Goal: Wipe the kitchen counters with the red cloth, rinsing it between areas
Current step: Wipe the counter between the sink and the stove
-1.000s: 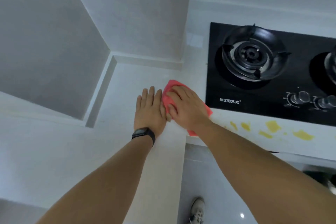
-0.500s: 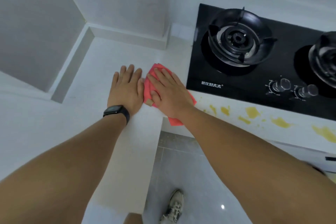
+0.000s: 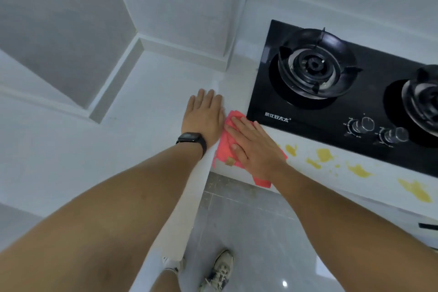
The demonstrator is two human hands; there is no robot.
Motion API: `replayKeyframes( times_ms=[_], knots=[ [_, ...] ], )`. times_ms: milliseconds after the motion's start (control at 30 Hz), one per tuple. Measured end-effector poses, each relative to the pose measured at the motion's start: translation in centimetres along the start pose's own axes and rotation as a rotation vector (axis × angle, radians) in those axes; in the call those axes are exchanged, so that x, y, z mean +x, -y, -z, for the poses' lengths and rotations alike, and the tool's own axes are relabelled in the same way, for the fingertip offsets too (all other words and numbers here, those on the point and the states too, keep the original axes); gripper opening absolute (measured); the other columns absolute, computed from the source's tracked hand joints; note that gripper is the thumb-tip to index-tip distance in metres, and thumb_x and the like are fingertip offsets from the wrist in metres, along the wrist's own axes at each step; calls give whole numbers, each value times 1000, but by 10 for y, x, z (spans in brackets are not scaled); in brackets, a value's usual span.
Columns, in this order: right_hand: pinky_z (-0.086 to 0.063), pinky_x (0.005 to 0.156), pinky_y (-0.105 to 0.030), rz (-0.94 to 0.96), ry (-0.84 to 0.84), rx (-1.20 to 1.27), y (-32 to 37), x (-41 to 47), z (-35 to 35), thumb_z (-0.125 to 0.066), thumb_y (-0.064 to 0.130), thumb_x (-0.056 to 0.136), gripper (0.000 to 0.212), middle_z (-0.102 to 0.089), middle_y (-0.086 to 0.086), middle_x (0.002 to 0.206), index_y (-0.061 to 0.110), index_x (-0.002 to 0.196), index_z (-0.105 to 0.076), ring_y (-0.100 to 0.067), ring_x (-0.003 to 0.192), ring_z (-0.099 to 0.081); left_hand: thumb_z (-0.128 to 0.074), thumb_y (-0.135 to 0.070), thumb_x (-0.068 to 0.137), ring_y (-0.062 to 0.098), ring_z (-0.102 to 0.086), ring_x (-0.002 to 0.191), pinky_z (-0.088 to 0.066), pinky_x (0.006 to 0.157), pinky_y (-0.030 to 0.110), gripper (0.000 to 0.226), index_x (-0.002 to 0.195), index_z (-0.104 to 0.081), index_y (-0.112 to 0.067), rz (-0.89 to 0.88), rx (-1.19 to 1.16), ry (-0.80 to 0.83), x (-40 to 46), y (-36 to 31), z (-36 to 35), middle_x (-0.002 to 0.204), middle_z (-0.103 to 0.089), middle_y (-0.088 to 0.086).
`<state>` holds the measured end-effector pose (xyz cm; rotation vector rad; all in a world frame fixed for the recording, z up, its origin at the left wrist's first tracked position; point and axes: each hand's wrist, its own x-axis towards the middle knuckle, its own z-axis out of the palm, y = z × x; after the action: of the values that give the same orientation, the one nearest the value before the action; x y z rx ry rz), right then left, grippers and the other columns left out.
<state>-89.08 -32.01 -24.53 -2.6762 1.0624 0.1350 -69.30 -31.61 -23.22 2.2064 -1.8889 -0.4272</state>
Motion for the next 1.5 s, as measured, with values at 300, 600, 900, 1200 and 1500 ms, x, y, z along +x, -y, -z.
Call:
replayKeyframes(
  times_ms=[300,600,900,1200,1500],
  knots=[
    [2,130,-46,123,0,-58,-17,3,2,-24,44,111,59,-3,1,174,20,165,-16,-16,159,11,-17,-36,110,27,-8,160,-2,130,45,56,162,-26,-21,55,-13,-10,8,-2,-24,172,-19,6],
    [2,129,-45,452,57,-286,-57,44,21,-23,44,108,62,-13,-6,172,15,163,-22,-21,160,0,-23,-28,111,26,-8,160,0,130,42,52,161,-30,-16,66,-36,-36,11,0,-28,171,-20,7],
    [-2,130,-46,296,44,-170,-87,-29,11,-29,42,110,59,-10,3,173,26,165,-16,-23,161,2,-24,-30,108,28,-13,159,-5,130,45,54,159,-33,-17,70,-9,-43,9,-5,-24,169,-26,8],
    [-1,130,-49,230,74,-187,-111,-54,12,-29,45,108,61,-9,1,173,26,165,-17,-26,160,3,-22,-32,109,29,-12,159,-5,130,47,54,160,-31,-18,66,4,-51,10,-3,-26,170,-24,7],
    [-5,130,-46,252,-48,-103,-46,5,13,-37,37,106,63,-16,-5,172,17,164,-24,-23,161,-1,-23,-32,109,28,-10,160,-2,130,48,53,159,-31,-18,71,9,-38,11,-4,-29,170,-23,7]
  ],
)
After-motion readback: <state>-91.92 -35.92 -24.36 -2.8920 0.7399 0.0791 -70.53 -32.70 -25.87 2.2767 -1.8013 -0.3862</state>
